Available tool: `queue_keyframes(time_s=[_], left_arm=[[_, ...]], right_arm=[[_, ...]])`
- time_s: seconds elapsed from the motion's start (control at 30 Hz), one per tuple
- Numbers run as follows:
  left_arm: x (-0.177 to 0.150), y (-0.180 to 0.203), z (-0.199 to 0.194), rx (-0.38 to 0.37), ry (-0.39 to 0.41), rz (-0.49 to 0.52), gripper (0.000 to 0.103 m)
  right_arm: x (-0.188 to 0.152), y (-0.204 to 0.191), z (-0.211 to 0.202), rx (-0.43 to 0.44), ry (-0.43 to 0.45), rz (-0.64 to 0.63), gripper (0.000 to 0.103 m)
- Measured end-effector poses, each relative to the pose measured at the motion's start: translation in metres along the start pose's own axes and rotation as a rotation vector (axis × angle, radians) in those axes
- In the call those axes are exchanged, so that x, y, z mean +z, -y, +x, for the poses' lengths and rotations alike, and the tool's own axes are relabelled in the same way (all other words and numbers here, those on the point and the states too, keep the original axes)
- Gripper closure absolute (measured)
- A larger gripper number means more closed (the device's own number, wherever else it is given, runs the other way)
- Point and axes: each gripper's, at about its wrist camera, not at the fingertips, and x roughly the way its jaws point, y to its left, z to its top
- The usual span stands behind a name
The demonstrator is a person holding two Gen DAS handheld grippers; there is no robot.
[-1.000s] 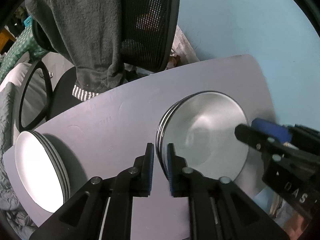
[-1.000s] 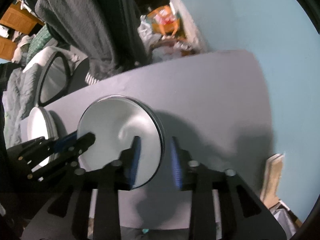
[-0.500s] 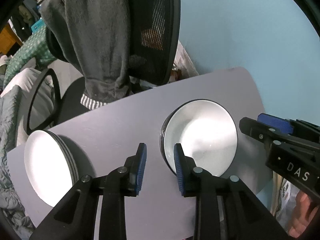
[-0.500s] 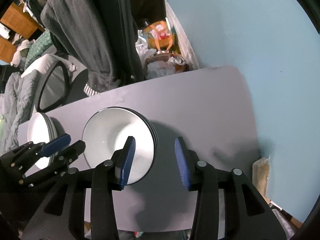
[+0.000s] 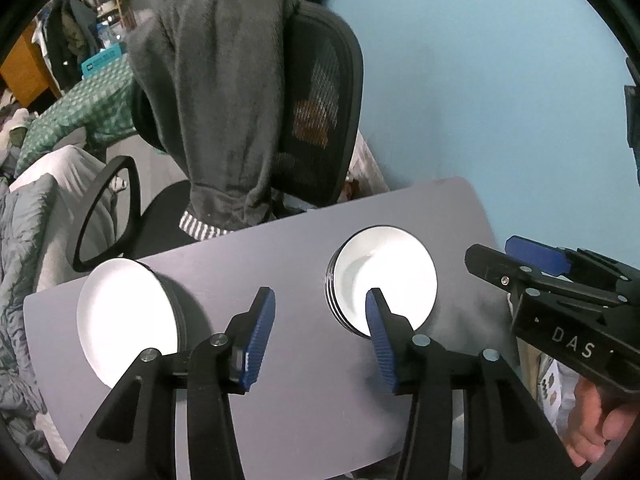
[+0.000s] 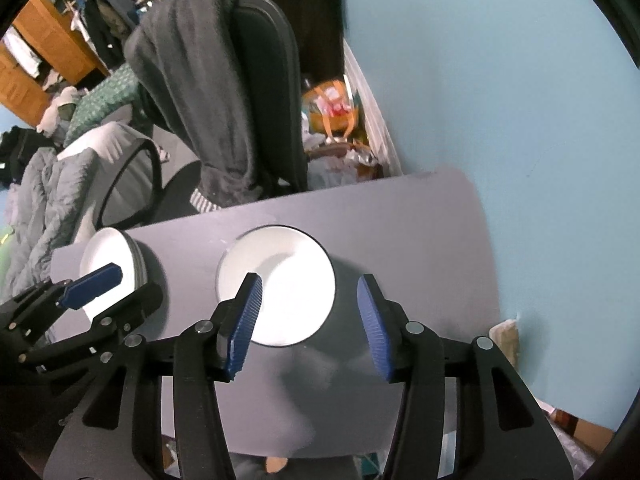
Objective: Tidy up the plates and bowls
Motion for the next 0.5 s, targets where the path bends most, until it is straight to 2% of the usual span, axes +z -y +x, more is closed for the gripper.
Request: queue_keyframes(time_s=[0.03,0.1,0.37,0.5], left_arm=[[-0.002,-0.001,-0.006,0.0,0.009,-0.002,0.053],[-0.005,-0.004,-0.017,0.002,0.027,-0.007,0.051],[-0.022,-0.018,-0.053,0.01,0.074,-0.021,0.042],[-0.031,-0.03,-0.067,0.001,0.085,-0.053,0.038]], right_arm=[[-0.001,-0.003,-0.005,0.002,0.012,-0.004,0.048],[-0.003,-0.008,-0.012,0.002,0.033,-0.011,0.044],[-0.015,-0.026,-0.035,0.019,0.066,-0.03,0.043],[-0.021,-0.037,-0.042,0.018,0.077,-0.049,0.037]])
